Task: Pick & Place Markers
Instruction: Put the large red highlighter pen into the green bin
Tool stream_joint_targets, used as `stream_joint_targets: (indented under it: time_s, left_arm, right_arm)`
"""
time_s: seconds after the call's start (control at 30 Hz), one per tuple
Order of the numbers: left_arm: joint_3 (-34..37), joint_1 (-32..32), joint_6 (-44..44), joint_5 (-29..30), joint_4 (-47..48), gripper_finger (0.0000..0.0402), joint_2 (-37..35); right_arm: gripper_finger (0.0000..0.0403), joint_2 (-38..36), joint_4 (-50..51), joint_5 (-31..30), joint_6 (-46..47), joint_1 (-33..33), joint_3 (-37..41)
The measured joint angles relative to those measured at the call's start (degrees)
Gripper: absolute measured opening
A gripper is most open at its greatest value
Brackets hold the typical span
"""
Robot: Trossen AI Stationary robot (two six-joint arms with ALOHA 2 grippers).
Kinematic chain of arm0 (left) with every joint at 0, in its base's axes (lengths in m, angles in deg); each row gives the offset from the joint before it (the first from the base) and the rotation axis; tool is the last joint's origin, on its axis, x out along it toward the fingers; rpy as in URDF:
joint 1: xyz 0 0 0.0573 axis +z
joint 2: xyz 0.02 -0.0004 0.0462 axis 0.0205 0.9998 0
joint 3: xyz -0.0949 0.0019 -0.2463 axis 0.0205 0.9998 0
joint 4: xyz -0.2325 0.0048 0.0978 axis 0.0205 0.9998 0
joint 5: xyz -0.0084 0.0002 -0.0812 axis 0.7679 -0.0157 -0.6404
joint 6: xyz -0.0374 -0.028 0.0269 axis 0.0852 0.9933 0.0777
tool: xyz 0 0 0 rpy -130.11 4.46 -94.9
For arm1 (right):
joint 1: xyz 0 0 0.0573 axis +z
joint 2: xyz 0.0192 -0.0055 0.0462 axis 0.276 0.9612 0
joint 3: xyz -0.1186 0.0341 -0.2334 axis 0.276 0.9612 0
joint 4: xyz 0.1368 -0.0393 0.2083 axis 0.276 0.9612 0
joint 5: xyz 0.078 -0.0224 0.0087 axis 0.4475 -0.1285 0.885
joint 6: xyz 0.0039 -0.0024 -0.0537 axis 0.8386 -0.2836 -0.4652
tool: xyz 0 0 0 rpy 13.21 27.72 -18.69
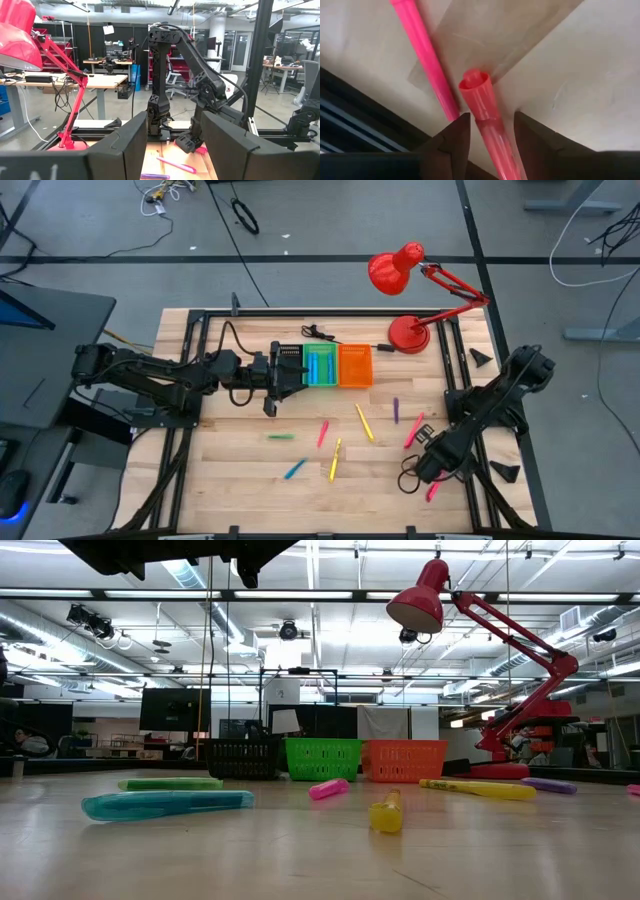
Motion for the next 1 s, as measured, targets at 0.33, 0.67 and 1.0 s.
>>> stream_joint_targets:
  time_s: [0.33,0.67,1.0]
  left_arm:
    - [0.0,0.0,0.0,0.0,0.0,0.0193,0.0]
    - [0.0,0.0,0.0,0.0,0.0,0.0193,0.0]
    - [0.0,0.0,0.0,0.0,0.0,0.0193,0.0]
  right_arm:
    - [0.0121,3.0,0.0,-1.3,0.5,0.0,-0.1]
    - [0.0054,3.0,0.1,-1.3,-0.2,0.0,-0.3]
    - [0.0052,3.4,4.5,-3.7,-3.3,-1.8,-7.1]
